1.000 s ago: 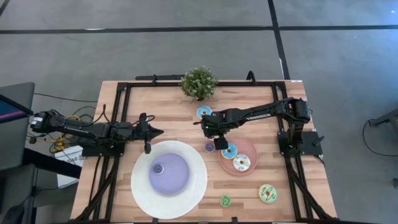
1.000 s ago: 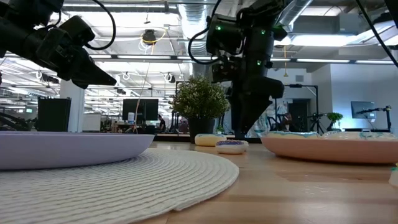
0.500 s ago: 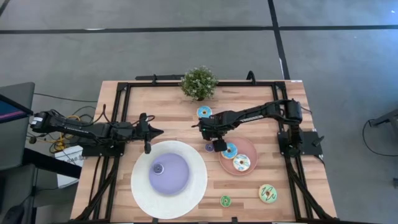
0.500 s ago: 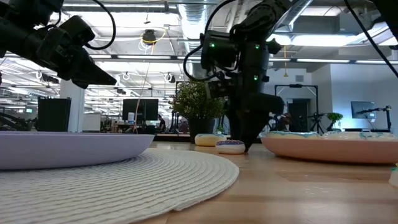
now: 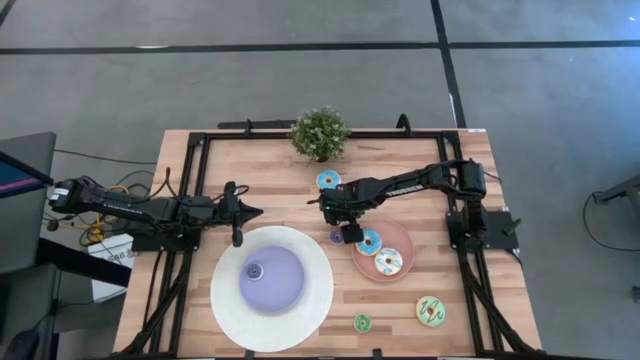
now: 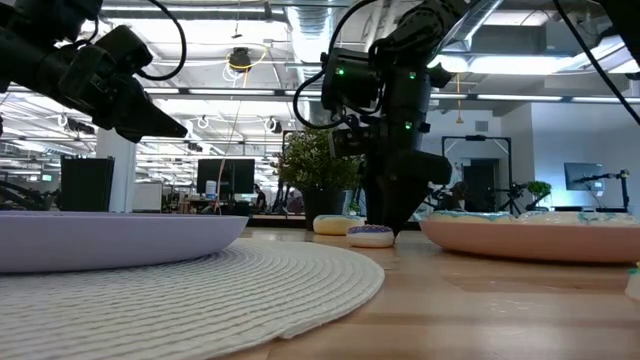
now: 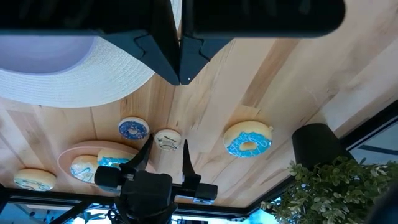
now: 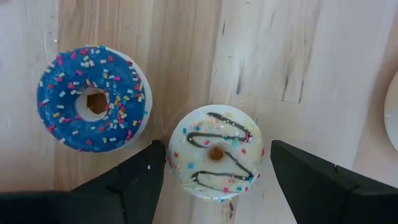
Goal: Pick & Place donuts
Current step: Put the small white donut on the violet plate
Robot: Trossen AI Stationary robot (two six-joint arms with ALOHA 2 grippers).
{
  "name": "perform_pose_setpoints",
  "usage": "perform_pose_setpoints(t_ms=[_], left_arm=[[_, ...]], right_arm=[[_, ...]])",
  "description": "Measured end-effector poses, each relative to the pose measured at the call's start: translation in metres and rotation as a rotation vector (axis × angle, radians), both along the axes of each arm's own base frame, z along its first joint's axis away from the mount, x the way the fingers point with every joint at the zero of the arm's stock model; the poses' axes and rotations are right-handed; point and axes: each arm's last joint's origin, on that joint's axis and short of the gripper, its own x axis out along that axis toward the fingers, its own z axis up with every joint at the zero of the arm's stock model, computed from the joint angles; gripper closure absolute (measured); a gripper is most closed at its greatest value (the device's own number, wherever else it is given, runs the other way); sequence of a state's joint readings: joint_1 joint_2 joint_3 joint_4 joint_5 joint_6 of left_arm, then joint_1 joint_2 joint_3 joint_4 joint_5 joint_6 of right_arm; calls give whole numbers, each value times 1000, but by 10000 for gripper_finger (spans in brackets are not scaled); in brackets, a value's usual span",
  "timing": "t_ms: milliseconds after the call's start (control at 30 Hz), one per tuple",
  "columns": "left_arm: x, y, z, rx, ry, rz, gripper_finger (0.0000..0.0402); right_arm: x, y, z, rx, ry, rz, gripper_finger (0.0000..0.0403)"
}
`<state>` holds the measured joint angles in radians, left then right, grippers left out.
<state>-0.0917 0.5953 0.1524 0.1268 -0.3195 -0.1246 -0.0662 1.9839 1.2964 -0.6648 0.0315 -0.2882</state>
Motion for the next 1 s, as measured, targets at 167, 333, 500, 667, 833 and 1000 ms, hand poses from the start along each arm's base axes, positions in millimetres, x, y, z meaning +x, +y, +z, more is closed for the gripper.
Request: perform_pose_setpoints(t_ms=[167,333,500,667,833,1000], left_arm=[[0,0,0,0,0,0,401],[0,0,0,0,0,0,401],[0,0,0,0,0,1,401],[0,0,0,0,0,1,401],[0,0,0,-1,-1,2,401],[0,0,0,2,0,10,401]], right_arm=[[0,0,0,3,0,-12,126],[0,0,0,13,-2,-52,153],[-1,0,0,17,4,-56,191],[-3,-1,6,18,13,-65,221],[2,-8,34,29,-11,-120,239],[15,-7,66,128,-137,-251,243]])
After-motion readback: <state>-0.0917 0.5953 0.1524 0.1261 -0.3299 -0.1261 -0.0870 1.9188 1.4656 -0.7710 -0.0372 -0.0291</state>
